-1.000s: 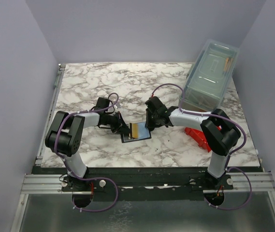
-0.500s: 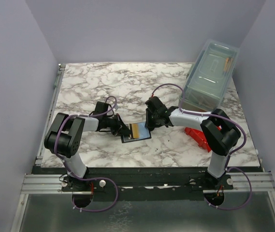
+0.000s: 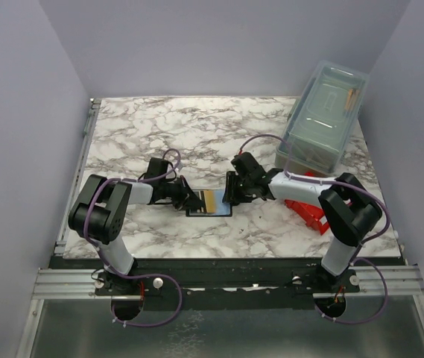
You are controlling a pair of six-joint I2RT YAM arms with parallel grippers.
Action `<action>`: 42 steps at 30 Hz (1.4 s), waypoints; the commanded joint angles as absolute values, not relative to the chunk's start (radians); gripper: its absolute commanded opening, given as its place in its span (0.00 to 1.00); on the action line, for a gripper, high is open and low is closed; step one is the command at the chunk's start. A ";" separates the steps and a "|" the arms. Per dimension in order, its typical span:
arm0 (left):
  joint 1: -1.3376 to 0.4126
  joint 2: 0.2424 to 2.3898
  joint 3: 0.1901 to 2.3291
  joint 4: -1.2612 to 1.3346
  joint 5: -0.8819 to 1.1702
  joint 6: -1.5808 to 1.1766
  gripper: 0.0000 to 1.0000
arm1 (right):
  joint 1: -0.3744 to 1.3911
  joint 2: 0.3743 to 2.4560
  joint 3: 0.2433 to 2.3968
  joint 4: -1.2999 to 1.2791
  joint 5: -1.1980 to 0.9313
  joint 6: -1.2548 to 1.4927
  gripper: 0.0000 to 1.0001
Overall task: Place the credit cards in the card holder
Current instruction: Insert the credit card into the card holder.
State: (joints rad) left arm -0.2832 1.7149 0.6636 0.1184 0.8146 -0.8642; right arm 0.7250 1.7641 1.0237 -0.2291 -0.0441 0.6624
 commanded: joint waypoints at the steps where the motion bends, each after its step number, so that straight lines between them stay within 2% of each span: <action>1: -0.315 1.696 0.660 0.104 0.709 -0.854 0.04 | 0.708 1.747 0.955 -0.177 -0.127 0.682 0.44; 5: -0.356 1.717 0.702 0.047 0.675 -0.815 0.02 | 0.707 1.770 0.917 -0.104 -0.160 0.692 0.40; 7: -0.375 1.736 0.730 0.015 0.675 -0.795 0.00 | 0.706 1.783 0.913 -0.085 -0.164 0.683 0.40; 16: -0.390 1.781 0.839 -0.218 0.701 -0.634 0.00 | 0.674 1.810 0.921 -0.072 -0.179 0.640 0.39; 28: -0.450 1.847 0.923 -0.242 0.722 -0.648 0.00 | 0.672 1.846 0.931 -0.023 -0.244 0.620 0.37; 30: -0.450 1.826 0.919 -0.242 0.693 -0.664 0.04 | 0.672 1.836 0.927 -0.031 -0.233 0.624 0.37; 35: -0.448 1.749 0.873 -0.235 0.625 -0.705 0.26 | 0.670 1.814 0.909 -0.046 -0.216 0.636 0.37; 37: -0.448 1.729 0.859 -0.226 0.614 -0.716 0.27 | 0.670 1.812 0.904 -0.041 -0.216 0.640 0.37; 42: -0.448 1.701 0.840 -0.211 0.583 -0.751 0.21 | 0.670 1.821 0.901 -0.033 -0.242 0.659 0.36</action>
